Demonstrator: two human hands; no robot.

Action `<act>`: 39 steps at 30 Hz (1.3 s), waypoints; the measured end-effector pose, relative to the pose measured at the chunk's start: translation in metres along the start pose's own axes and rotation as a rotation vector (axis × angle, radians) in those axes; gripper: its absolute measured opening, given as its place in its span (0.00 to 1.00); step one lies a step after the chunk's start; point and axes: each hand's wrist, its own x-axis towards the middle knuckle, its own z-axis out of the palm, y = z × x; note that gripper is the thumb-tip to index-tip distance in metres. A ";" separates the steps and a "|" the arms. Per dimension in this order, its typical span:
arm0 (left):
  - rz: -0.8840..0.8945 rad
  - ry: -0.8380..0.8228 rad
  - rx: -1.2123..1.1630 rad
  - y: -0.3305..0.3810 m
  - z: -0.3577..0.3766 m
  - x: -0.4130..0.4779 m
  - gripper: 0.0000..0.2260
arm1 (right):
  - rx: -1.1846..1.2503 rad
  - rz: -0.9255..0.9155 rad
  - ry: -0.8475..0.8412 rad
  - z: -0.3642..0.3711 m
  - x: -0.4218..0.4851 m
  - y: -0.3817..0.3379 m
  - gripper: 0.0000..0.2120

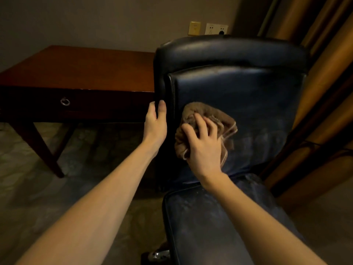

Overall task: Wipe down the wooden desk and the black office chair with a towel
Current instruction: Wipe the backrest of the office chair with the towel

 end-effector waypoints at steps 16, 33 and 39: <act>0.020 -0.095 0.107 0.005 0.024 0.024 0.24 | 0.045 -0.088 -0.075 -0.029 -0.076 0.054 0.20; 0.009 -0.051 0.173 -0.004 0.016 0.025 0.27 | -0.016 -0.163 0.043 0.071 -0.087 0.015 0.28; 0.040 -0.082 0.216 0.002 0.017 0.025 0.31 | -0.136 -0.372 -0.187 0.074 -0.150 0.043 0.25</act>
